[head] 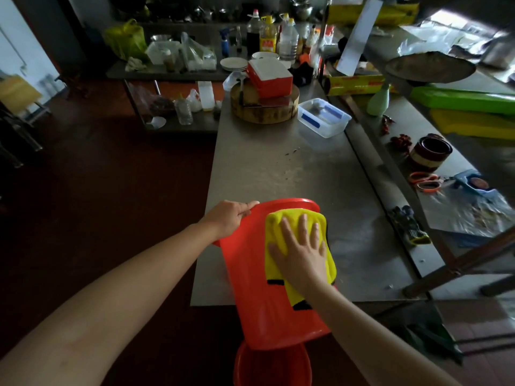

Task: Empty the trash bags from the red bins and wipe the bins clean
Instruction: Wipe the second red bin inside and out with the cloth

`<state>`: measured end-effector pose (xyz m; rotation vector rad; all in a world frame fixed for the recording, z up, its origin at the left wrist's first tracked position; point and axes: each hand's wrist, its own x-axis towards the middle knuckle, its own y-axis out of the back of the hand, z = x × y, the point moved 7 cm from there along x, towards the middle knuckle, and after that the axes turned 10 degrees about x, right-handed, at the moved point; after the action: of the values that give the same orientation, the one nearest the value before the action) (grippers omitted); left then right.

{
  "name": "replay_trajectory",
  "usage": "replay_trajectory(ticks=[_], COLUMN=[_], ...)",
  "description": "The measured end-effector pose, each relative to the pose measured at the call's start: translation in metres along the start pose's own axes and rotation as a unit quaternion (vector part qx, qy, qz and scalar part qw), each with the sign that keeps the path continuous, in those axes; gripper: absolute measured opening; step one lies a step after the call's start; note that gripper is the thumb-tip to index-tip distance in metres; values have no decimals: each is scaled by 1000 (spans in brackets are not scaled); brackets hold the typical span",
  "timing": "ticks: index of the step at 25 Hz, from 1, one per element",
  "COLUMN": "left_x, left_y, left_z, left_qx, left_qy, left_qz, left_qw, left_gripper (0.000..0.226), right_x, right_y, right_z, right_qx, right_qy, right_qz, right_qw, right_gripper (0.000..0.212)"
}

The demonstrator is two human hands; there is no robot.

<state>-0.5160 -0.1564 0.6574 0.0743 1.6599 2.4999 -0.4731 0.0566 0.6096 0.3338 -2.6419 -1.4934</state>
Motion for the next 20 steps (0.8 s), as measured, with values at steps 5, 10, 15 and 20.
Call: replay_trajectory(ticks=[5,10,15,20], left_x=[6,-2,-6,-11], left_y=[2,1,0,0], left_z=[6,9,9,8], left_qx=[55,113,113,99], left_qy=[-27,-41,-24,-3], left_qz=[-8,5,14,19], left_qw=[998,993,993,995], left_gripper=[45,54,58,56], right_x=[-36,-32,-24,-20], right_y=[-34,-30,-1,7], right_z=[-55,-44,25,75], right_qx=[-163,-152,2,207], right_qy=[190,202,70,-82], right_qz=[25,10,14,-15], right_qw=[968,967,997,975], right_gripper=[64,66,70,75])
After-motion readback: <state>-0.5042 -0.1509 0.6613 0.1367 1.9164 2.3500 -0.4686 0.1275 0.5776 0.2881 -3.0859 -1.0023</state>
